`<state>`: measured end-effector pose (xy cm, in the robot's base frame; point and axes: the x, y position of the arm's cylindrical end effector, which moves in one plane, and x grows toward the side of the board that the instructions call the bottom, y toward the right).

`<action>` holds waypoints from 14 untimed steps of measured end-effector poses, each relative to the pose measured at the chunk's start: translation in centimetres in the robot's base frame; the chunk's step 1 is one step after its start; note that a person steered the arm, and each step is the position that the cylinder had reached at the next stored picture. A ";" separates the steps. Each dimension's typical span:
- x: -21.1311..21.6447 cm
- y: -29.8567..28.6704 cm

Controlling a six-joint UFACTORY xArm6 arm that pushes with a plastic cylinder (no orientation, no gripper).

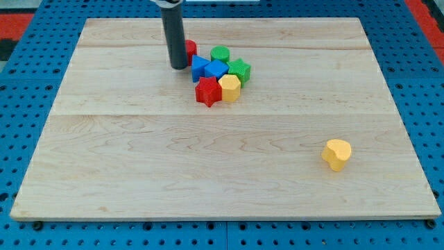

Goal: Push the red circle slightly towards bottom

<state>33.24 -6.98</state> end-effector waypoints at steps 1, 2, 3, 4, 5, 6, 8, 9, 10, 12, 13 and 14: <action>3.1 0.7; 4.7 0.3; 4.1 -3.2; 0.6 -4.5; -4.4 -4.4; -7.0 -1.3; -4.7 3.5; -4.3 4.7; -8.2 4.0; -6.5 -1.0; -5.1 0.4; -2.9 3.6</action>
<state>30.36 -3.39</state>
